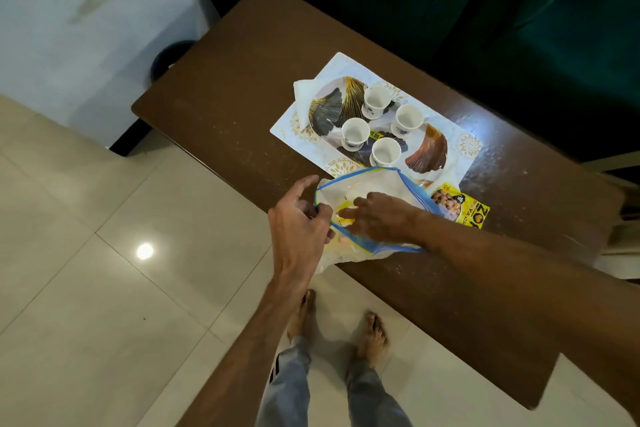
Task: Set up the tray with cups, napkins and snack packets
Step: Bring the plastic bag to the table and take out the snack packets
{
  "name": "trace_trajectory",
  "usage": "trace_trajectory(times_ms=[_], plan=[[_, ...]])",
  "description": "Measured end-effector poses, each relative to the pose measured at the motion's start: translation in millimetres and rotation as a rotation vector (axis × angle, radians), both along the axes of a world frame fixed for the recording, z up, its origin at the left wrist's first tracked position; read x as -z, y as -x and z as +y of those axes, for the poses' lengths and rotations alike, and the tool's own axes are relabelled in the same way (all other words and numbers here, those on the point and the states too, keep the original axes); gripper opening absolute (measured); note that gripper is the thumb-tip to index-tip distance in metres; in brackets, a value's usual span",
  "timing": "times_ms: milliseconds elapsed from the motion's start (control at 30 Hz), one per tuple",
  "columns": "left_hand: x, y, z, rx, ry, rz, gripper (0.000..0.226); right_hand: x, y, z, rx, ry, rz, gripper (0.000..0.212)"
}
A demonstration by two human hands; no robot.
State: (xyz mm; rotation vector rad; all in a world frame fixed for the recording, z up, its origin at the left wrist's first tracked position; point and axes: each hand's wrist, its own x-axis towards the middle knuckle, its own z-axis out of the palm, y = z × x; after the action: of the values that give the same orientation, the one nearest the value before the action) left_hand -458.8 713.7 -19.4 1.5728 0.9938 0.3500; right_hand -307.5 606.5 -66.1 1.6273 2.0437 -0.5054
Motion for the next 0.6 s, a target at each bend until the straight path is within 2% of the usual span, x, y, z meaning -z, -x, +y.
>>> trace_trajectory(times_ms=[133,433,600], plan=[[-3,3,5,-0.004,-0.022,-0.004,0.046,-36,1,4,0.207,-0.083,0.095,0.043],[-7,0,15,-0.019,-0.052,-0.031,0.043,-139,-10,-11,0.666,-0.249,0.300,0.040],[-8,0,20,-0.032,-0.061,-0.063,0.038,-178,-32,-2,0.811,-0.438,0.407,0.041]])
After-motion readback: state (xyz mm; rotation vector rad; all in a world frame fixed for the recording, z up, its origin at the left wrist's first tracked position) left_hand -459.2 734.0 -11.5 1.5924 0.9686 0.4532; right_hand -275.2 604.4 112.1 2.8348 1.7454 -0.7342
